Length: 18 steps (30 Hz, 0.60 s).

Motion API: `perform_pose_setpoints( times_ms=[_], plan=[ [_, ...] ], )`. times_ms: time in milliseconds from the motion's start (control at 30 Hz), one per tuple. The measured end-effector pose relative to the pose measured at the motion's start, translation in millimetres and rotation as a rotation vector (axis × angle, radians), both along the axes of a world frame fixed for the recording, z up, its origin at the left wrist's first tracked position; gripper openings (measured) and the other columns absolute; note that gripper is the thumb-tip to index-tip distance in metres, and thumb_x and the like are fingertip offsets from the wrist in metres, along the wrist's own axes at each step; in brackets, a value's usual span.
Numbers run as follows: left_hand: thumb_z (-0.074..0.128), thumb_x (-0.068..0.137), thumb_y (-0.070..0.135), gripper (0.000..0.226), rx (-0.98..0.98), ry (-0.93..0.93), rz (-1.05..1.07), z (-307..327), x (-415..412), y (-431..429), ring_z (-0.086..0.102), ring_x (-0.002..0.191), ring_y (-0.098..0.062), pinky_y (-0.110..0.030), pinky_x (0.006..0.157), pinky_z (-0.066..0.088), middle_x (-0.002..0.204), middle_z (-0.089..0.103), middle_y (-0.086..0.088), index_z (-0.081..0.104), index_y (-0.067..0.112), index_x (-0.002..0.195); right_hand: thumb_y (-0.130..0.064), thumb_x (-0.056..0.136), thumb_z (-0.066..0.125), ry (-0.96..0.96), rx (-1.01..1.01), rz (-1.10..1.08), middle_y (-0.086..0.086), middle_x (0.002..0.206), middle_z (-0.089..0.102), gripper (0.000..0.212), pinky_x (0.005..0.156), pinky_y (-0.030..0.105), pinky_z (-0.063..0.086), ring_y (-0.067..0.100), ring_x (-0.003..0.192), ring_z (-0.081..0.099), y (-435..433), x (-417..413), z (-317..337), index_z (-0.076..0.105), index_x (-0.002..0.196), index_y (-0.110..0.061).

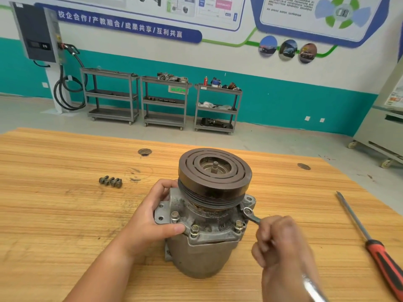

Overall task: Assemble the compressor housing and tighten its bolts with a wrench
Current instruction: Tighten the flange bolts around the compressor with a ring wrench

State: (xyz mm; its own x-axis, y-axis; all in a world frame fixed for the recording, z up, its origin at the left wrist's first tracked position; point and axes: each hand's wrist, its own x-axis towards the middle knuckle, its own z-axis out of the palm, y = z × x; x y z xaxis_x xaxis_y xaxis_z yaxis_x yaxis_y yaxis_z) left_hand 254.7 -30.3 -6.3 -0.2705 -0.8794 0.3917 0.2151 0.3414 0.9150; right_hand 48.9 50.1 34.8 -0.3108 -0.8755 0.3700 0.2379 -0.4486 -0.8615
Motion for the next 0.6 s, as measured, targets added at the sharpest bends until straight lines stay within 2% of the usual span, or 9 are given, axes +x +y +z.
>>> perform_pose_setpoints(
  times_ms=[100,167,233,300,333,367,400,467,600],
  plan=[
    [0.080,0.052,0.020,0.070,0.011,0.010,0.005,-2,0,-1,0.067,0.097,-0.023,-0.032,0.077,0.055,0.107,0.066,0.002,0.049,0.017,0.116,-0.059,0.066,0.068,0.491,-0.173,-0.110,-0.006,0.069,0.044,0.044,0.056,0.018,0.036,0.008,0.061,0.043,10,23,-9,0.041,0.063,-0.025],
    [0.079,0.052,0.020,0.072,0.012,0.006,0.002,-3,0,-1,0.067,0.097,-0.023,-0.031,0.076,0.055,0.107,0.067,0.002,0.047,0.015,0.116,-0.057,0.066,0.067,0.473,-0.215,-0.132,-0.007,0.073,0.048,0.039,0.061,0.017,0.038,0.007,0.066,0.047,11,26,-14,0.044,0.062,-0.026],
    [0.079,0.053,0.021,0.072,0.005,-0.003,0.003,-2,1,-1,0.067,0.097,-0.021,-0.029,0.076,0.055,0.107,0.067,0.003,0.047,0.015,0.118,-0.027,0.071,0.060,0.336,-0.231,-0.121,-0.009,0.065,0.052,0.016,0.055,0.024,0.037,0.009,0.057,0.047,5,8,-14,0.055,0.056,-0.027],
    [0.079,0.054,0.021,0.072,-0.002,-0.010,0.008,-2,1,0,0.067,0.098,-0.020,-0.028,0.077,0.055,0.107,0.067,0.004,0.047,0.015,0.118,0.006,0.082,0.044,0.414,-0.043,0.004,0.002,0.052,0.045,0.048,0.050,0.030,0.031,0.017,0.049,0.039,-1,-8,-5,0.056,0.041,-0.015],
    [0.079,0.054,0.021,0.072,0.000,-0.011,0.011,-2,1,0,0.067,0.097,-0.020,-0.028,0.077,0.055,0.107,0.067,0.004,0.047,0.016,0.118,0.008,0.085,0.043,0.409,-0.044,-0.017,0.004,0.049,0.041,0.055,0.049,0.029,0.029,0.018,0.048,0.036,-4,-15,1,0.048,0.034,-0.013],
    [0.079,0.053,0.021,0.071,0.004,-0.009,0.012,-2,1,0,0.067,0.097,-0.020,-0.028,0.076,0.055,0.107,0.067,0.004,0.047,0.016,0.117,-0.009,0.088,0.049,0.313,-0.099,-0.078,0.003,0.046,0.039,0.055,0.047,0.027,0.028,0.015,0.045,0.032,-9,-20,5,0.040,0.034,-0.018],
    [0.079,0.052,0.021,0.072,0.008,-0.008,0.013,-2,1,0,0.067,0.096,-0.019,-0.028,0.076,0.055,0.106,0.067,0.005,0.047,0.016,0.117,-0.038,0.084,0.056,0.120,-0.129,-0.004,-0.002,0.045,0.037,0.053,0.045,0.024,0.027,0.012,0.044,0.031,-11,-24,11,0.036,0.039,-0.021],
    [0.078,0.052,0.021,0.073,0.009,-0.015,0.014,-1,0,1,0.067,0.096,-0.017,-0.026,0.076,0.055,0.105,0.067,0.008,0.046,0.016,0.117,-0.074,0.069,0.053,-0.204,-0.037,0.331,-0.003,0.046,0.037,0.060,0.043,0.019,0.026,0.011,0.043,0.027,-28,-32,16,0.035,0.043,-0.023],
    [0.077,0.054,0.023,0.074,-0.002,-0.030,0.019,1,0,2,0.067,0.097,-0.015,-0.023,0.076,0.053,0.107,0.067,0.009,0.044,0.015,0.119,-0.076,0.075,0.029,-0.346,0.246,0.592,-0.005,0.040,0.034,0.064,0.034,0.017,0.022,0.009,0.041,0.015,-80,-54,19,0.033,0.041,-0.022]
  ],
)
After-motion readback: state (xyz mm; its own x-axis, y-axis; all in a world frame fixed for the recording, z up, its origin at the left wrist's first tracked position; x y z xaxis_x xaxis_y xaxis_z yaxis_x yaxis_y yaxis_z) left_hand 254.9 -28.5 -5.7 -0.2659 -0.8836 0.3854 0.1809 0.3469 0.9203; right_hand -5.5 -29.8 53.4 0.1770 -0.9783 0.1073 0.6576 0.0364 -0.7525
